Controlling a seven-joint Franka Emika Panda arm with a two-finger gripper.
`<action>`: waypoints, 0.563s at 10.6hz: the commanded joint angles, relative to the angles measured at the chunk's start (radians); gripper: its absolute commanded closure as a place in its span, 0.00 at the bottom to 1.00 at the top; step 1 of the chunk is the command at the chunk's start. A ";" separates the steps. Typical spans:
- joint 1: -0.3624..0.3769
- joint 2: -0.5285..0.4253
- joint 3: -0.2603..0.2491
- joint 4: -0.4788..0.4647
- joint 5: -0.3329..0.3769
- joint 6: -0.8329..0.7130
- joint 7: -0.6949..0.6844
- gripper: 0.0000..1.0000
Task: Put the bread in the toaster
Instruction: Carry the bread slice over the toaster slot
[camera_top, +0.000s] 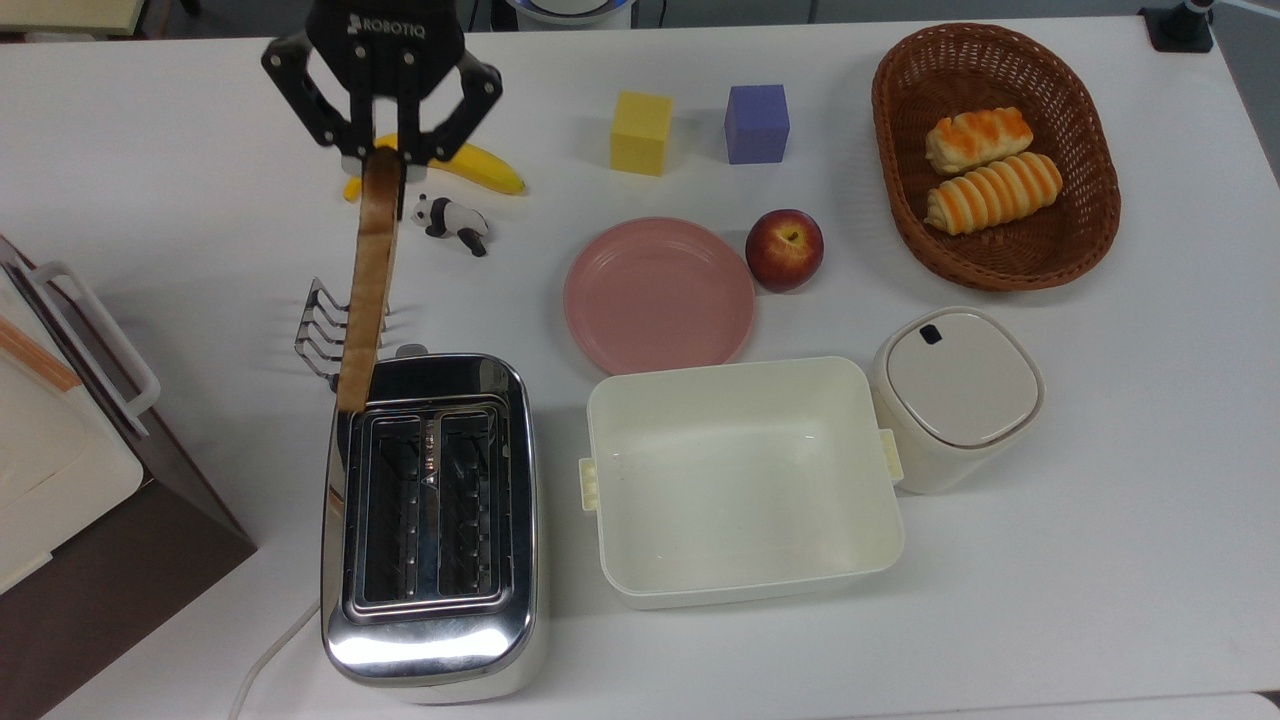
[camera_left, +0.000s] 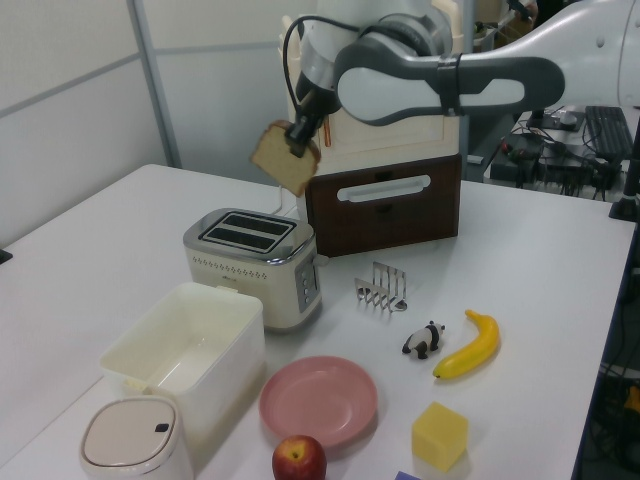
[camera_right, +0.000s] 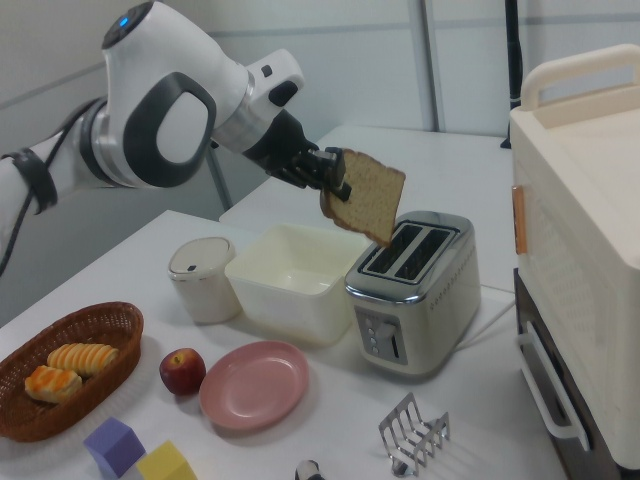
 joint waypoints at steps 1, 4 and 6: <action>0.013 0.047 0.008 -0.013 0.012 0.130 0.082 1.00; 0.014 0.050 0.051 -0.031 0.012 0.135 0.087 1.00; 0.016 0.055 0.065 -0.057 0.010 0.135 0.087 1.00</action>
